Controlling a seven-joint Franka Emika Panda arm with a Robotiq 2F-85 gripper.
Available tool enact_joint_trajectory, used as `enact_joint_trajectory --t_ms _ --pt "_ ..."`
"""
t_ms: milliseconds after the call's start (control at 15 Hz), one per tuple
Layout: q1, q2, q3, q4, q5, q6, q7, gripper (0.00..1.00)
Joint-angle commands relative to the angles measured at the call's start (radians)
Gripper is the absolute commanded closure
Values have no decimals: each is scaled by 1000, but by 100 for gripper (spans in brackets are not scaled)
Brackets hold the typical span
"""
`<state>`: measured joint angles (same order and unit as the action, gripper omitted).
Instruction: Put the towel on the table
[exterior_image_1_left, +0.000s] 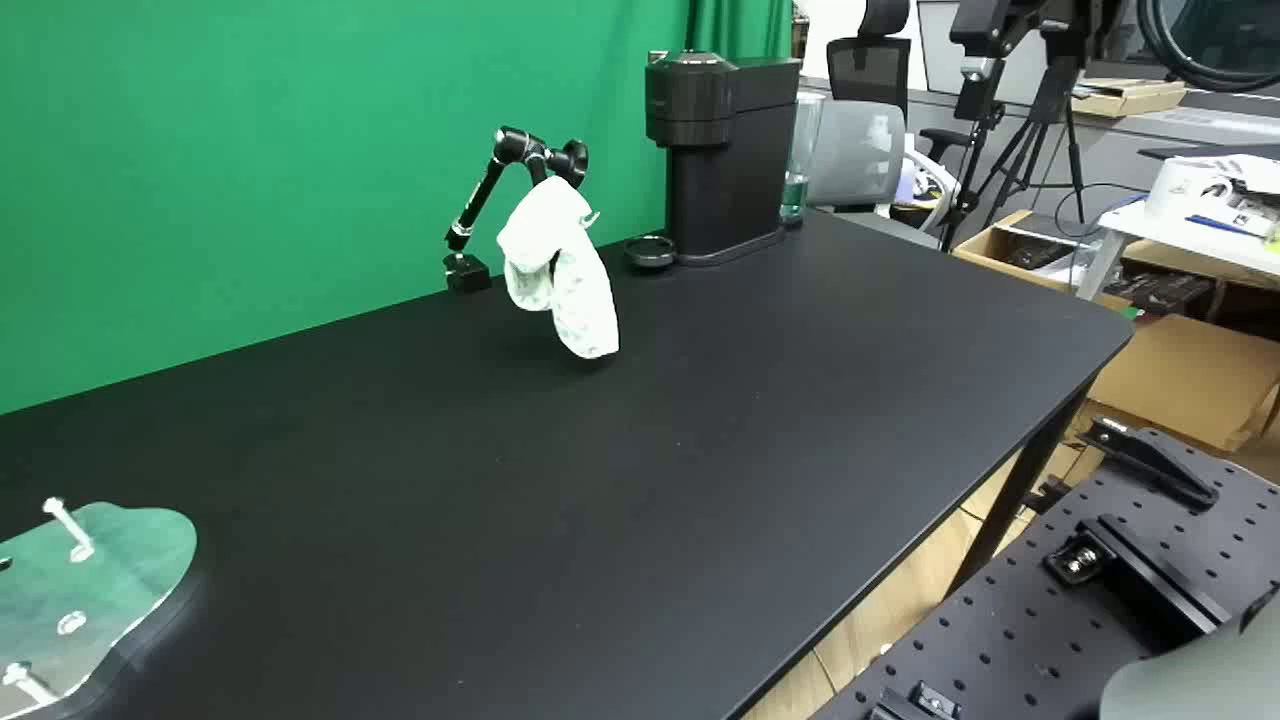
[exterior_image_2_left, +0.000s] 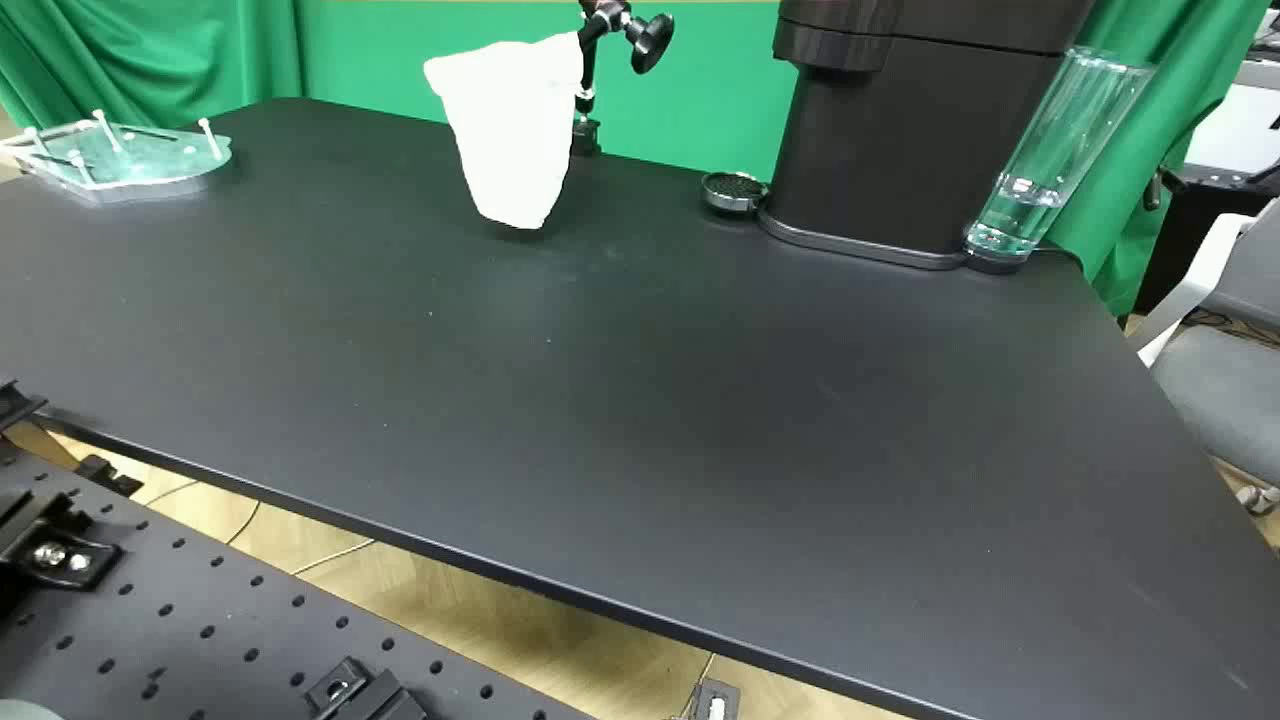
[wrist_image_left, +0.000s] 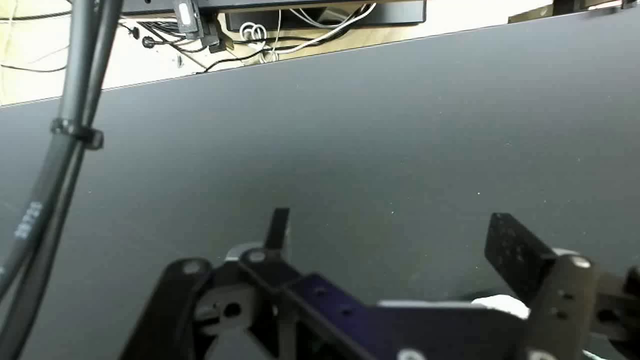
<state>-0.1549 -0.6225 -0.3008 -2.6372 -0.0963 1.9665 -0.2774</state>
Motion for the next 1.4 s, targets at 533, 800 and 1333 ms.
enact_joint_trajectory --t_ms 533,800,1333 --pt "-13 10 12 1 8 -1 -9 0" --pt "-15 22 24 3 1 14 13 0" --pt "21 75 86 -12 2 200 89 0"
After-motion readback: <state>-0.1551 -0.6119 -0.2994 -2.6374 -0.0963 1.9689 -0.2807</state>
